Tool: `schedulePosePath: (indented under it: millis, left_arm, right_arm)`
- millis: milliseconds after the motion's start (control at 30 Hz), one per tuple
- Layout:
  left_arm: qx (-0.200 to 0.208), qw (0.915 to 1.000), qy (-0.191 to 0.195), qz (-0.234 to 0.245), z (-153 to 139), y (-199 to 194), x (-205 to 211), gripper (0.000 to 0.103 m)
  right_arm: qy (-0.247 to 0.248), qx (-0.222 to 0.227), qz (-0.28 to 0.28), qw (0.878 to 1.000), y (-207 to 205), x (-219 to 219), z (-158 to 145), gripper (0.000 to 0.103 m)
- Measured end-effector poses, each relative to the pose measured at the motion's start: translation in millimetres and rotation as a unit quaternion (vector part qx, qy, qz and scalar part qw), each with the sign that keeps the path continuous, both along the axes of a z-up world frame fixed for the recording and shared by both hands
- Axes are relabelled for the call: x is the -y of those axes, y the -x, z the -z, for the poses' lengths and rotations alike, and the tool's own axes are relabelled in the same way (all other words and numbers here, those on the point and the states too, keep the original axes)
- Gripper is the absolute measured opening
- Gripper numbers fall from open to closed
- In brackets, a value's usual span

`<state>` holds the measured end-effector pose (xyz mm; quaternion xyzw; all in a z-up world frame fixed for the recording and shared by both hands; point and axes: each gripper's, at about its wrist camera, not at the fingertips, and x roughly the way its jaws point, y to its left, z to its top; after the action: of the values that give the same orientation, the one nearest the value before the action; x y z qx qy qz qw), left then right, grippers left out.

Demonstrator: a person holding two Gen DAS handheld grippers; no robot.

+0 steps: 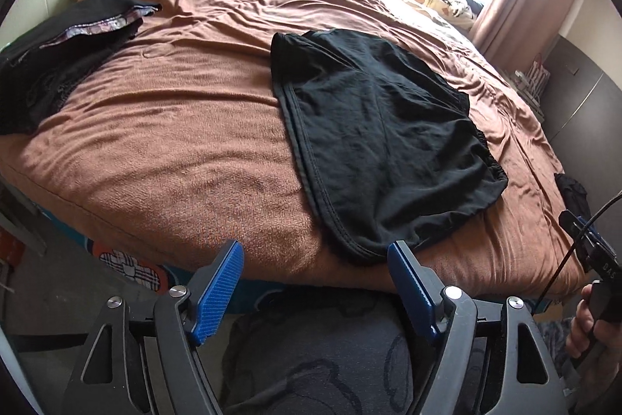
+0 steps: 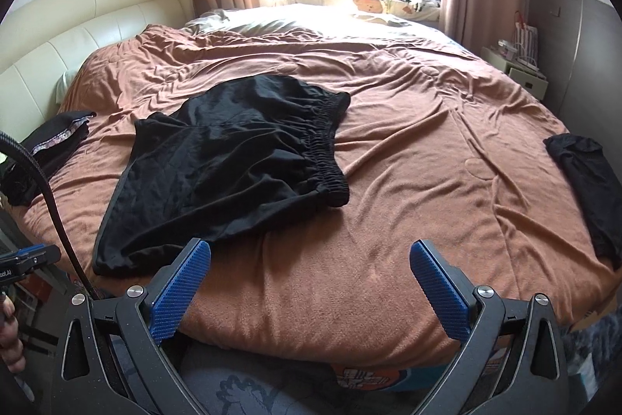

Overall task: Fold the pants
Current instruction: 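Move both tools toward the black shorts on the duvet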

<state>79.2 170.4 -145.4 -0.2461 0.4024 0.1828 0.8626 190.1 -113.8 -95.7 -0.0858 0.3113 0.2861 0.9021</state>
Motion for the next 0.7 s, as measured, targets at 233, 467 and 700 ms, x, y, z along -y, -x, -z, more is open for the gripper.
schedulePosePath:
  millis: [233, 467, 700]
  left_arm:
    - [-0.011, 0.9995, 0.03, -0.003, 12.0, -14.8, 2.6, 0.068]
    - [-0.029, 0.9988, 0.038, 0.008, 19.4, -34.5, 12.2, 0.066]
    - [-0.037, 0.9957, 0.084, 0.013, 33.9, -48.0, 13.6, 0.059]
  right_arm:
    - [-0.044, -0.043, -0.043, 0.997, -35.8, -1.1, 21.2, 0.103]
    - [-0.065, -0.075, -0.058, 0.993, -64.7, -4.8, 43.3, 0.096]
    - [-0.085, -0.126, -0.062, 0.986, -90.8, -5.4, 60.2, 0.078]
